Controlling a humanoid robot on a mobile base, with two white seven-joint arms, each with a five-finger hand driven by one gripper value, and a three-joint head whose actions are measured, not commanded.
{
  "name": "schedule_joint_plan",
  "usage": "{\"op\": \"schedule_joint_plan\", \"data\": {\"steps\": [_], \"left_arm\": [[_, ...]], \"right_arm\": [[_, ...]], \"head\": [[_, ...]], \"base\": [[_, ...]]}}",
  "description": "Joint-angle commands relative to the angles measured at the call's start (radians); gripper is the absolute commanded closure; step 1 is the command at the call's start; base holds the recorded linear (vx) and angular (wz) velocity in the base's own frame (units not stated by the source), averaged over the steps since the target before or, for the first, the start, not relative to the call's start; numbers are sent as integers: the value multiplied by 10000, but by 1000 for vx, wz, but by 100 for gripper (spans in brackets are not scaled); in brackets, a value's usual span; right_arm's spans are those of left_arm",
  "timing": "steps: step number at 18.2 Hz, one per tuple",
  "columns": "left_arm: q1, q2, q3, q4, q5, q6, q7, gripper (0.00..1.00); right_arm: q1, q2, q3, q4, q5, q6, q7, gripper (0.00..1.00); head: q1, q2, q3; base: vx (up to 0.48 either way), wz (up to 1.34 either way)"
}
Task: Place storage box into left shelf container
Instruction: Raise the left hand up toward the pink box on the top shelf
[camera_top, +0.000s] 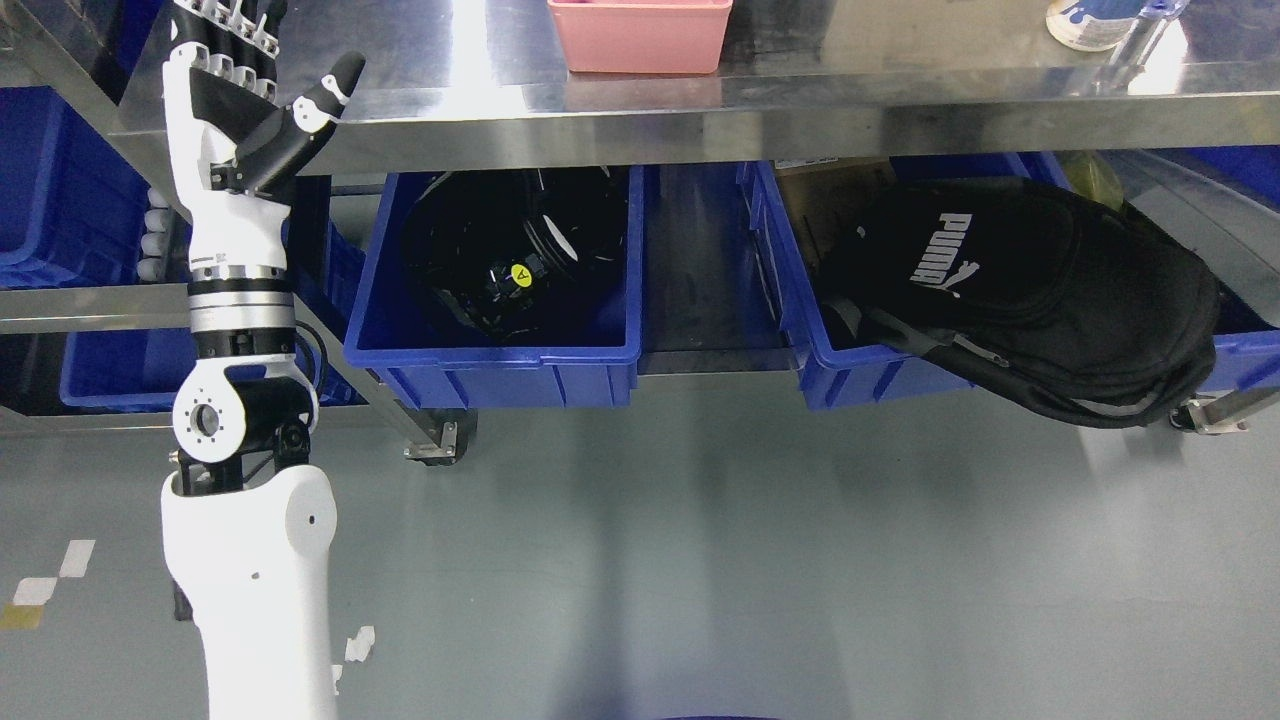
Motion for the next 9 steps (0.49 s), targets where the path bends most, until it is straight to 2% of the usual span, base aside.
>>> {"op": "schedule_joint_plan", "data": {"steps": [1, 3, 4, 7, 9], "left_arm": [[-137, 175, 228, -19, 21, 14, -66, 0], [-351, 175, 288, -4, 21, 14, -371, 0], [-611, 504, 334, 42, 6, 14, -722, 0], [-1713, 1868, 365, 699, -55, 30, -2667, 0], [-2588, 2925, 289, 1572, -284, 30, -4627, 0]], "right_arm": [[-30, -174, 0, -175, -215, -2, 50, 0], [-30, -174, 0, -175, -215, -2, 34, 0], [-30, -174, 0, -175, -215, -18, 34, 0], [-45, -174, 0, -175, -215, -18, 34, 0], [-45, -174, 0, -175, -215, -2, 50, 0]], "head": [[0, 0, 0], [0, 0, 0], [0, 0, 0], [0, 0, 0], [0, 0, 0]], "base": [[0, 0], [0, 0], [0, 0], [0, 0], [0, 0]]}}
